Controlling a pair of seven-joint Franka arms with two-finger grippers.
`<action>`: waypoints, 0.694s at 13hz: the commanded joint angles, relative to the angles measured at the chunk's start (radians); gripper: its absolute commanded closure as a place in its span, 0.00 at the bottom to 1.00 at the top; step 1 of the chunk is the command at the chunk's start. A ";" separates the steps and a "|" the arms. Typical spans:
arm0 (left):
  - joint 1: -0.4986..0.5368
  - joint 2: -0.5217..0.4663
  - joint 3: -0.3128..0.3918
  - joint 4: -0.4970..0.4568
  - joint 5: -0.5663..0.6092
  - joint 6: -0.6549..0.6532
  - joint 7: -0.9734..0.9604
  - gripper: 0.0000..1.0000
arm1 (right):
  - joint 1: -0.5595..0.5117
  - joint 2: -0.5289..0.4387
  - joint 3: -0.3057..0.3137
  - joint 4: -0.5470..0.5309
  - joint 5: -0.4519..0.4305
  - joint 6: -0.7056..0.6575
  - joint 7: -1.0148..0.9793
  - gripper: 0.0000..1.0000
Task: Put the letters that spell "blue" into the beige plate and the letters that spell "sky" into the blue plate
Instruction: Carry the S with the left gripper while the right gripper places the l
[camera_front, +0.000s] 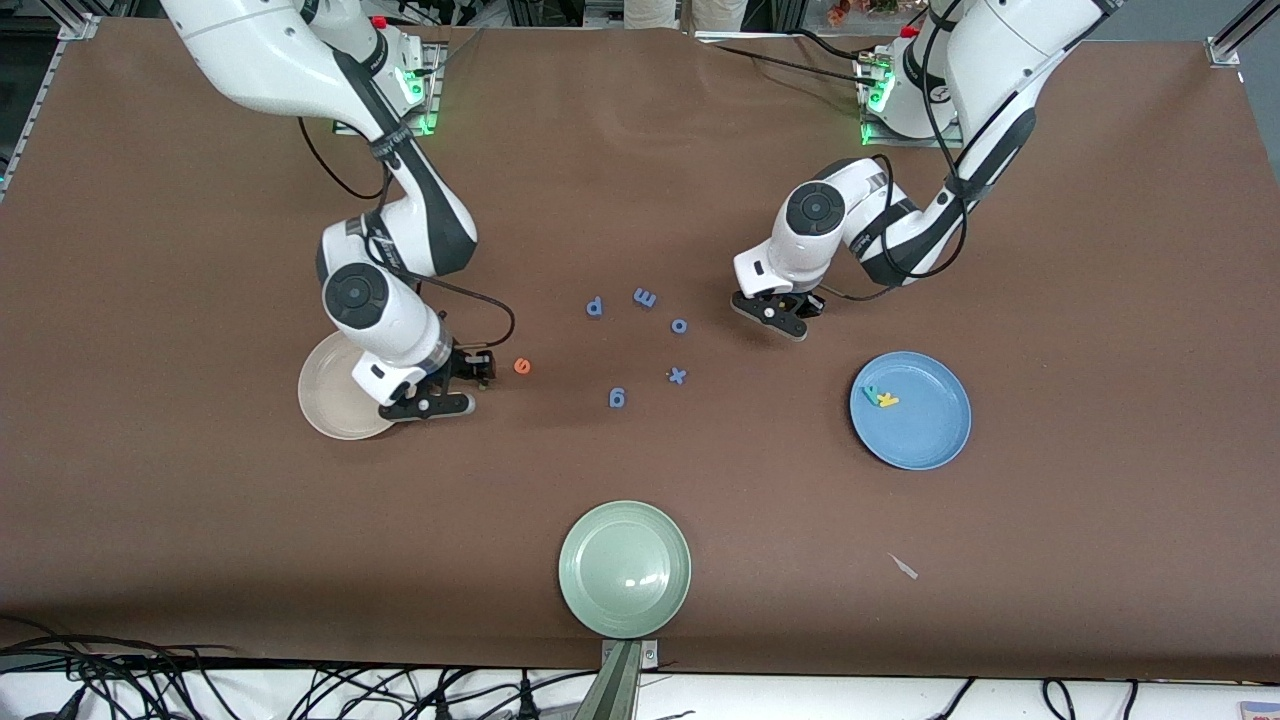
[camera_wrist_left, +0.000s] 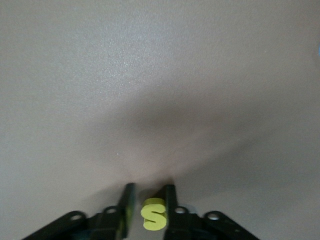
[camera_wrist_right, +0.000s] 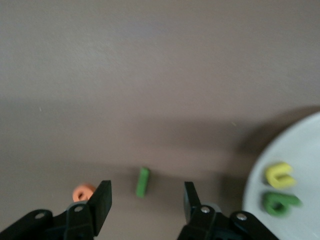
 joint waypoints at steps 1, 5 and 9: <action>0.006 -0.005 0.001 -0.004 0.035 -0.002 -0.055 0.94 | 0.000 0.043 0.004 0.020 0.007 0.031 0.017 0.36; 0.005 -0.015 -0.005 0.003 0.035 -0.010 -0.059 0.94 | 0.007 0.063 0.002 -0.034 0.006 0.107 0.024 0.46; 0.006 -0.030 -0.062 -0.009 0.033 -0.051 -0.206 0.00 | 0.015 0.063 0.004 -0.052 0.006 0.130 0.024 0.71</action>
